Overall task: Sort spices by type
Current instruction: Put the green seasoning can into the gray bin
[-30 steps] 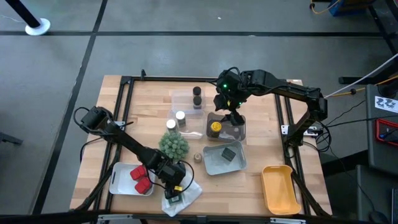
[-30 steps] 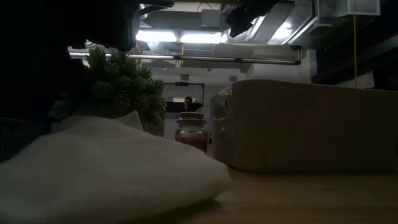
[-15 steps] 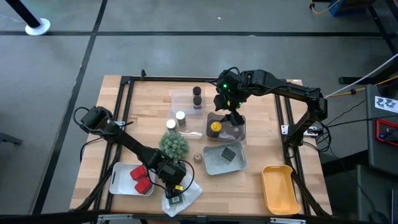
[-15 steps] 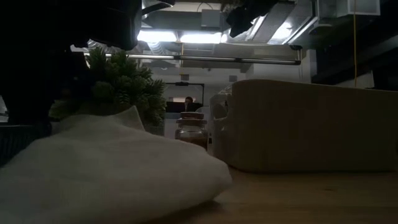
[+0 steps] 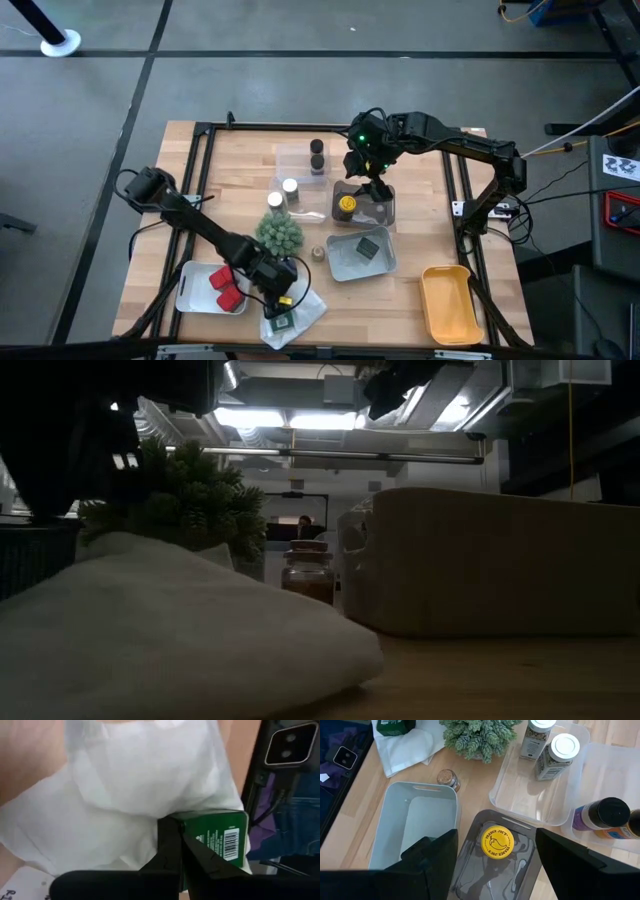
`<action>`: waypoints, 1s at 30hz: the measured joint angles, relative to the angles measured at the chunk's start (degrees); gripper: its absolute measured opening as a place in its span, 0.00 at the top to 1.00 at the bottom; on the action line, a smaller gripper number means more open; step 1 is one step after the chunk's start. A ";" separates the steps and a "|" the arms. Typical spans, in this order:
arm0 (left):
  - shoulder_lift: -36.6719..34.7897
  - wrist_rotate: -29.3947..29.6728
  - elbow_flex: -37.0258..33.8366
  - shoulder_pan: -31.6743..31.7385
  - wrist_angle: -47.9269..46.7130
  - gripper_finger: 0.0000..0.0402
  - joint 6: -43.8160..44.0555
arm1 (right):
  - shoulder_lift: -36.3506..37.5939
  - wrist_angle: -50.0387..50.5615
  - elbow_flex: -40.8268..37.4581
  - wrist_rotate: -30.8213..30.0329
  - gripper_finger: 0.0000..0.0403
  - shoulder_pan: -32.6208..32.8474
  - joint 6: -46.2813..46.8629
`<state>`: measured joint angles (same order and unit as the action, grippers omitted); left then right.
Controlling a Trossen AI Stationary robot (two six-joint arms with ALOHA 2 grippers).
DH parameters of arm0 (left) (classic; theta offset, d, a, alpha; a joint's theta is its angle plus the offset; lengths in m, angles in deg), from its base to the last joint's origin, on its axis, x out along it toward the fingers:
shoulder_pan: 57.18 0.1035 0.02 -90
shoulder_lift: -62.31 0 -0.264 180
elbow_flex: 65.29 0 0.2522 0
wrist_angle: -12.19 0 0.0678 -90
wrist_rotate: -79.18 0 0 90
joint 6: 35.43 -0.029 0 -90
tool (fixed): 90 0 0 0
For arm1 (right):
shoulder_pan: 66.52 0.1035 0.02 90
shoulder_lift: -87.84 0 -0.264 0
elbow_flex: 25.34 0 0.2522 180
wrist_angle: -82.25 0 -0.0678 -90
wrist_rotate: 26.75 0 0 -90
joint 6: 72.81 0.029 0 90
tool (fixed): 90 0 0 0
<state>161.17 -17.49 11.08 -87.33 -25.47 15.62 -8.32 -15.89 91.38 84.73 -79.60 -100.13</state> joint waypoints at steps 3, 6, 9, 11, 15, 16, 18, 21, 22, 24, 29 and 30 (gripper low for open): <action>-1.01 0.22 0.00 0.00 0.12 1.00 0.11 | 0.00 -0.19 0.00 0.00 0.34 0.00 0.00; -1.35 0.21 0.00 0.00 0.27 1.00 0.18 | 0.00 -0.35 0.00 0.01 0.34 0.00 -0.01; -1.35 -0.06 0.00 0.00 0.26 1.00 0.19 | 0.00 -0.28 0.00 0.00 0.34 0.00 0.00; -1.35 -0.25 0.00 0.01 0.26 1.00 0.04 | 0.00 -0.28 0.00 0.02 0.34 0.00 0.00; -3.27 -0.34 0.00 0.61 -0.83 1.00 -1.44 | 0.00 -0.28 0.00 0.11 0.34 0.00 0.00; -4.17 -0.21 0.00 0.87 -1.61 1.00 -2.12 | 0.00 -0.14 0.00 0.13 0.34 0.00 0.00; -6.07 0.66 0.00 1.42 -2.71 1.00 -3.67 | 0.01 0.88 0.00 0.11 0.34 0.00 0.01; -9.38 2.35 0.00 2.62 -3.09 1.00 -6.91 | 0.47 3.32 0.00 0.15 0.34 -0.04 0.44; -10.27 2.98 0.06 3.04 -2.89 1.00 -8.30 | 0.83 3.80 0.00 0.16 0.34 -0.04 1.07; -12.01 3.57 0.07 4.10 -2.80 0.99 -10.62 | 1.37 4.48 0.00 0.14 0.34 0.03 2.41; -14.07 5.45 0.09 6.68 -0.40 0.99 -14.19 | 3.29 5.40 0.02 -0.60 0.34 0.33 5.47; -14.07 5.63 0.07 7.30 0.64 0.99 -15.21 | 3.73 5.61 0.02 -0.81 0.34 0.36 6.01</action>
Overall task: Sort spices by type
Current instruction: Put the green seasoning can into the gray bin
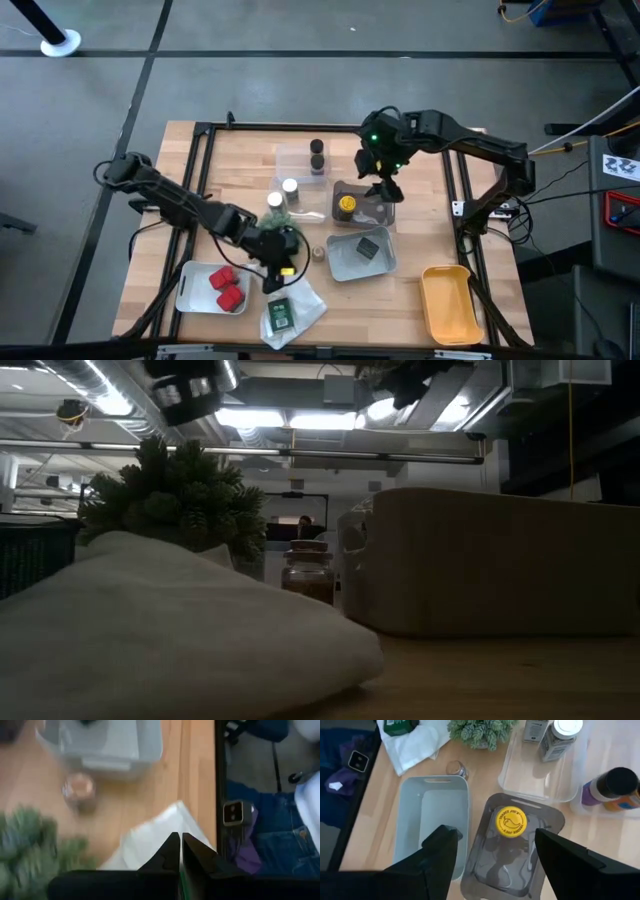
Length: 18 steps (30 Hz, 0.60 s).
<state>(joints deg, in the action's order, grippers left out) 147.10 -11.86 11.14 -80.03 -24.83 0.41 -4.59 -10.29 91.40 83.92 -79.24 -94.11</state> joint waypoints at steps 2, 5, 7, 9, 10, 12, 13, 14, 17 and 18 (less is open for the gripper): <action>0.00 0.13 0.00 1.12 2.67 0.99 -2.75 | 1.05 0.45 0.00 -0.19 0.34 -0.02 0.72; 0.00 0.17 0.00 2.89 6.44 0.98 -6.70 | 2.62 0.94 0.00 -0.65 0.34 -0.02 1.78; 0.00 0.17 0.00 3.84 8.53 0.96 -8.77 | 4.09 1.37 0.00 -0.67 0.34 -0.02 1.79; 0.00 0.19 0.00 4.75 10.20 0.92 -10.83 | 5.52 1.45 0.00 -0.72 0.34 -0.02 1.79; 0.00 0.18 0.00 5.14 10.43 0.90 -11.50 | 6.19 1.47 0.00 -0.78 0.34 -0.02 1.79; 0.00 0.18 0.00 5.95 10.48 0.85 -12.61 | 7.35 1.49 0.00 -1.18 0.34 -0.02 1.79; 0.00 0.15 0.00 6.27 10.51 0.83 -12.86 | 7.91 1.54 0.00 -1.39 0.34 -0.02 1.79; 0.00 0.17 0.00 6.59 10.52 0.81 -13.21 | 8.47 1.61 0.00 -1.73 0.34 -0.02 1.79; 0.00 0.16 0.00 7.23 10.44 0.76 -13.92 | 9.85 2.94 0.00 -2.31 0.34 -0.04 1.79; 0.00 0.18 0.00 7.35 10.44 0.75 -14.08 | 10.16 3.68 0.00 -2.78 0.34 -0.05 1.77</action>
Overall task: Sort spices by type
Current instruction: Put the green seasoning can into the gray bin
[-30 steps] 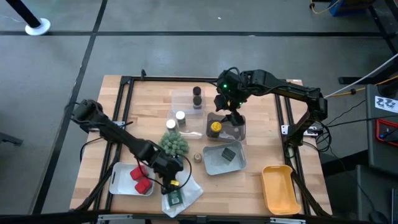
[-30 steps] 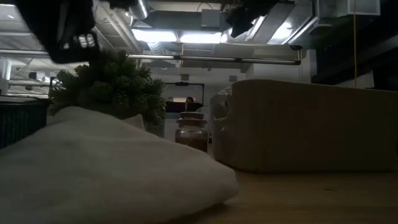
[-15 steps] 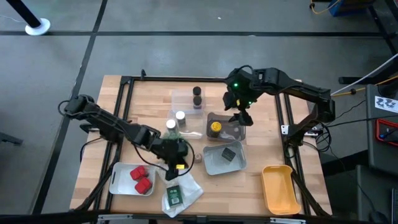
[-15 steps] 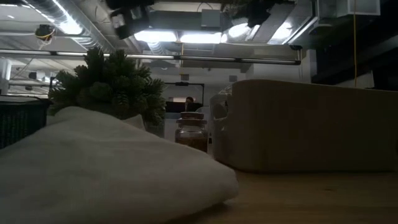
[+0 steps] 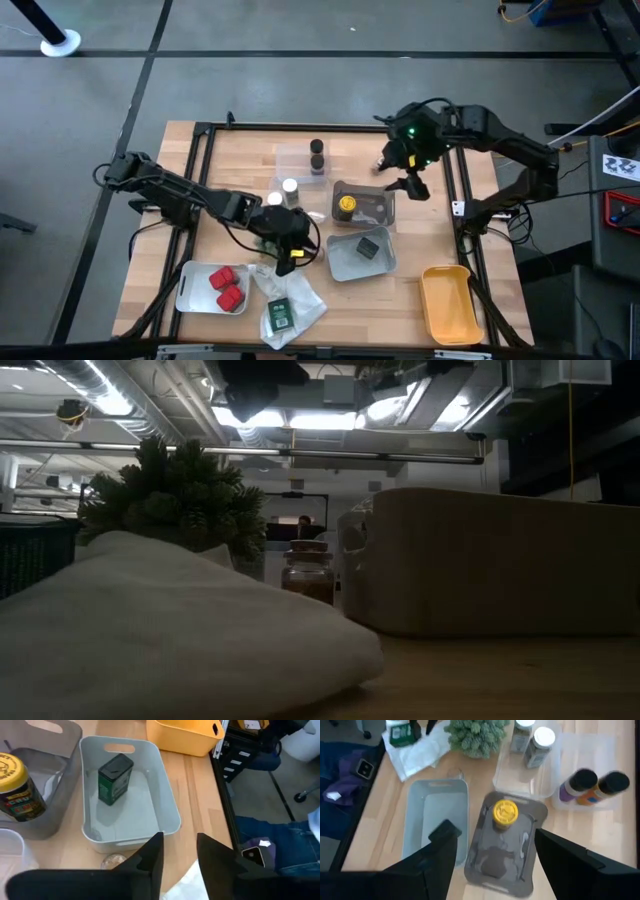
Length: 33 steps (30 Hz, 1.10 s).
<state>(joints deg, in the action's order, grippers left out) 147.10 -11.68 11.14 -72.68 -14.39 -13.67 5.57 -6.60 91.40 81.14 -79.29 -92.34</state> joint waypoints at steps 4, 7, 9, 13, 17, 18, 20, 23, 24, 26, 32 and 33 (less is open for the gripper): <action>0.01 -0.02 0.00 -0.03 -0.04 0.71 -0.94 | 1.41 0.89 0.00 -3.33 0.34 -0.01 0.00; 0.02 -0.07 0.00 -0.09 -0.14 0.70 -0.92 | 2.05 -0.22 0.02 -4.85 0.34 -0.01 0.02; 0.02 -0.04 0.00 -0.07 -0.43 0.70 -0.93 | 2.09 -1.08 0.02 -4.85 0.34 -0.01 0.84; -0.94 -0.08 0.00 -0.05 -2.80 0.72 -3.30 | 2.09 -2.73 0.02 -4.84 0.34 0.02 4.28; -2.93 -0.20 0.00 -0.09 -7.02 0.73 -5.94 | 1.88 -3.05 0.02 -4.02 0.34 0.02 8.93; -3.50 -0.20 0.00 -0.09 -7.85 0.74 -5.99 | 1.75 -3.14 0.02 -3.08 0.34 0.02 10.29; -4.75 -0.18 0.00 -0.07 -9.02 0.74 -5.95 | 1.47 -3.63 0.02 -0.93 0.34 0.11 11.89; -6.57 -0.18 0.00 -0.07 -10.79 0.73 -5.95 | 0.95 -7.04 -0.48 0.82 0.34 1.98 14.43; -7.20 -0.19 0.00 -0.07 -11.67 0.73 -5.93 | 0.83 -9.05 -0.92 0.81 0.34 3.07 15.20; -8.15 -0.17 0.00 -0.07 -12.94 0.74 -5.93 | 0.61 -13.31 -2.51 1.01 0.34 5.55 16.80; -9.51 -0.20 0.00 -0.44 -16.25 0.75 -4.37 | -0.41 -29.09 -8.45 -0.52 0.34 15.26 17.85; -9.51 -0.20 0.00 -0.62 -16.59 0.75 -4.20 | -0.60 -30.73 -9.28 -1.34 0.34 16.76 17.80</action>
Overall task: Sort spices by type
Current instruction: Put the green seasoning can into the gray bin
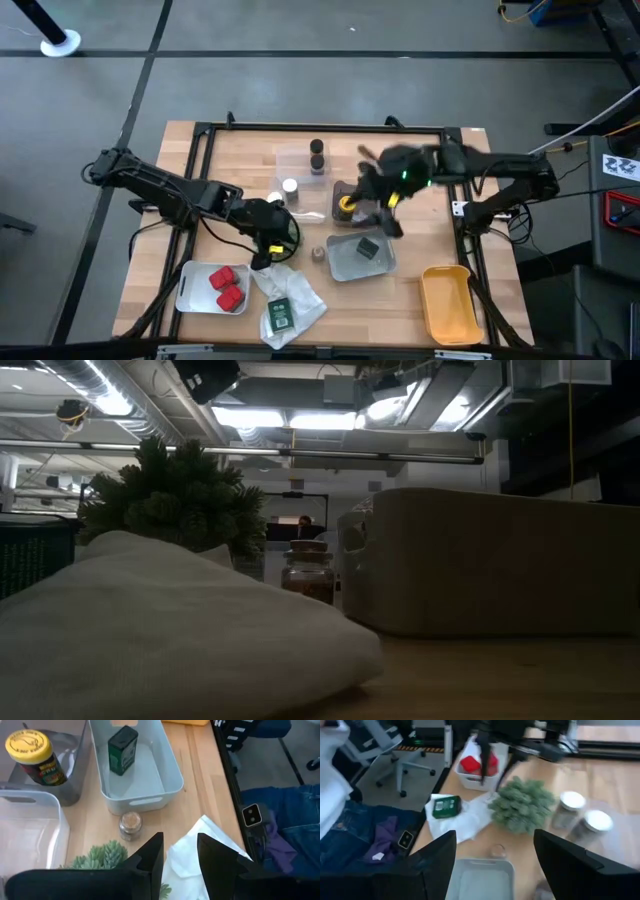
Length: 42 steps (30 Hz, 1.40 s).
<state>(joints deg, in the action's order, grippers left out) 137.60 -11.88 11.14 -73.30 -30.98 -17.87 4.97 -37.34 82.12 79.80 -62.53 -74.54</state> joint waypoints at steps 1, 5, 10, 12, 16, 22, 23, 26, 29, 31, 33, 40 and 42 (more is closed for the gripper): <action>0.02 0.00 0.00 -0.09 -0.34 0.75 -0.03 | -0.17 -0.81 -0.95 -1.31 0.34 1.22 -0.02; 0.02 -0.01 0.00 -0.13 -1.51 0.75 -1.27 | -1.03 -5.08 -4.17 -7.57 0.34 5.66 0.12; 0.02 0.00 0.00 -0.13 -1.85 0.75 -3.08 | -3.32 -13.24 -8.61 -13.38 0.34 9.62 8.75; 0.06 0.00 0.00 -0.13 -2.11 0.75 -3.16 | -4.72 -18.04 -9.98 -14.46 0.34 11.28 13.71; 0.04 -0.07 0.00 -0.63 -4.38 0.75 -3.02 | -8.86 -27.73 -11.77 -15.01 0.34 15.01 22.10; 0.04 -0.23 0.00 -2.76 -7.51 0.75 -3.03 | -15.73 -35.70 -11.86 -15.03 0.34 20.82 27.22; 0.06 -0.22 0.00 -3.06 -7.41 0.75 -2.98 | -16.50 -35.93 -11.86 -15.05 0.34 21.53 27.90; 0.52 -0.20 0.00 -3.91 -4.97 0.75 -2.58 | -18.40 -37.03 -11.86 -15.07 0.34 23.26 29.40; 0.99 -0.17 0.00 -4.81 -2.98 0.75 -1.58 | -19.54 -36.53 -11.86 -15.61 0.34 24.57 30.17; 1.12 -0.18 0.00 -5.35 -2.70 0.75 -1.51 | -19.67 -35.80 -11.86 -15.60 0.34 25.06 30.06; 1.33 -0.19 0.00 -5.84 -2.21 0.75 -1.51 | -19.63 -36.23 -11.86 -15.58 0.34 25.39 30.00; 1.42 -0.09 0.00 -8.00 -2.71 0.75 -0.87 | -20.20 -36.83 -11.78 -19.05 0.34 25.29 29.88; 1.42 -0.09 0.00 -8.67 -2.78 0.75 0.63 | -20.84 -36.57 -11.77 -21.87 0.34 25.52 30.38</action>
<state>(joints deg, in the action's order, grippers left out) 139.02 -11.97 11.14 -81.97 -33.77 -17.24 -15.87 -73.90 70.35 57.93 -37.01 -44.17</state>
